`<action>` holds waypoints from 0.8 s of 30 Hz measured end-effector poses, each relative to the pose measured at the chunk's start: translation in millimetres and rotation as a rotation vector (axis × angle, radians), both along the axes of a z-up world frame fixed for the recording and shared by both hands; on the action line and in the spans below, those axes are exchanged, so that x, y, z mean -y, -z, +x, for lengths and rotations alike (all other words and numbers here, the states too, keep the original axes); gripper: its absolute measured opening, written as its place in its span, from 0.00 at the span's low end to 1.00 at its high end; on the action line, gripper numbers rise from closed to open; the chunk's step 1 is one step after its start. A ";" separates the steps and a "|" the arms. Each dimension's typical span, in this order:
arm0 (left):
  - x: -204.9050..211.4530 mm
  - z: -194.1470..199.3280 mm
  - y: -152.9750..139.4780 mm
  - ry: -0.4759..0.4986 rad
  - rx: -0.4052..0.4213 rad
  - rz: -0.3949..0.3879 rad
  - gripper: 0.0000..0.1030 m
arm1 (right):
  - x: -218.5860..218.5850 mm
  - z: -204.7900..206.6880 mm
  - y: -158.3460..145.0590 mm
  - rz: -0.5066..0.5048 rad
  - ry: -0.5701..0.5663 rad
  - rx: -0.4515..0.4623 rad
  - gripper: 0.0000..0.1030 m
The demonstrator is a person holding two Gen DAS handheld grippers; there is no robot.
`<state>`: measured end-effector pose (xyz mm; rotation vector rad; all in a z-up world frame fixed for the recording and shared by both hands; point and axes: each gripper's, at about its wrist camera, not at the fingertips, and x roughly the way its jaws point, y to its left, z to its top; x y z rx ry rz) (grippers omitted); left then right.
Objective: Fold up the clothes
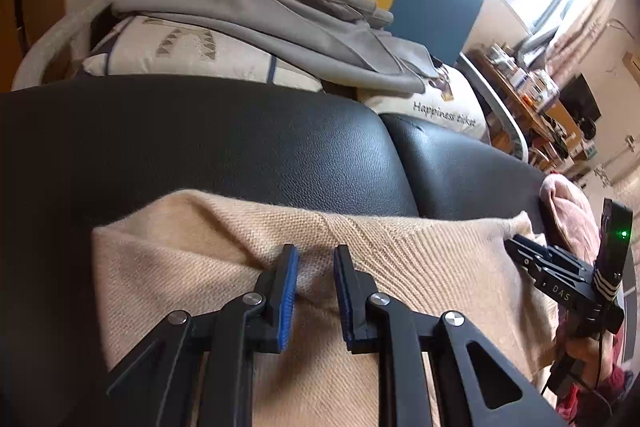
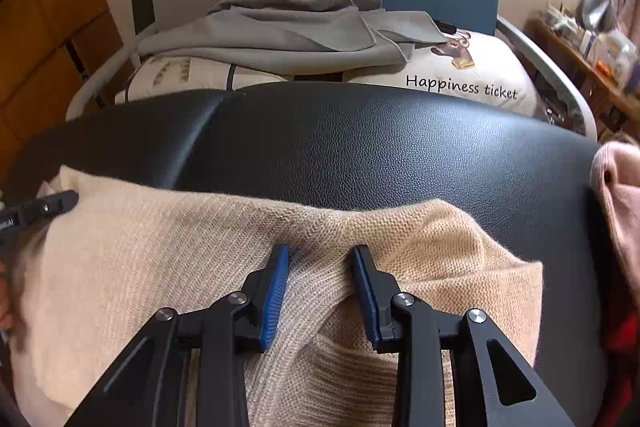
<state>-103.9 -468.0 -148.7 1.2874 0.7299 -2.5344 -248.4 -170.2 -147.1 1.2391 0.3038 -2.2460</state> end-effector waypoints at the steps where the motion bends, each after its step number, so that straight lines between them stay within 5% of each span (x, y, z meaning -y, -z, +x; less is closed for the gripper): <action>1: -2.8 7.2 -7.2 -0.003 -0.022 -0.003 0.18 | -2.5 -1.4 -2.2 -0.014 0.002 0.012 0.33; 4: -15.5 33.1 -28.2 0.007 -0.093 -0.007 0.18 | -10.3 9.3 -15.7 -0.044 -0.006 -0.002 0.38; 11: -73.0 55.0 -15.8 0.157 -0.034 -0.054 0.19 | -32.1 85.2 -46.1 -0.152 -0.126 -0.014 0.40; 18: -121.9 76.2 1.2 0.293 0.014 -0.092 0.19 | -29.8 128.9 -10.7 -0.072 -0.166 0.075 0.40; 24: -111.5 87.6 4.9 0.248 -0.051 -0.051 0.21 | -30.5 136.3 2.7 -0.075 -0.119 0.036 0.42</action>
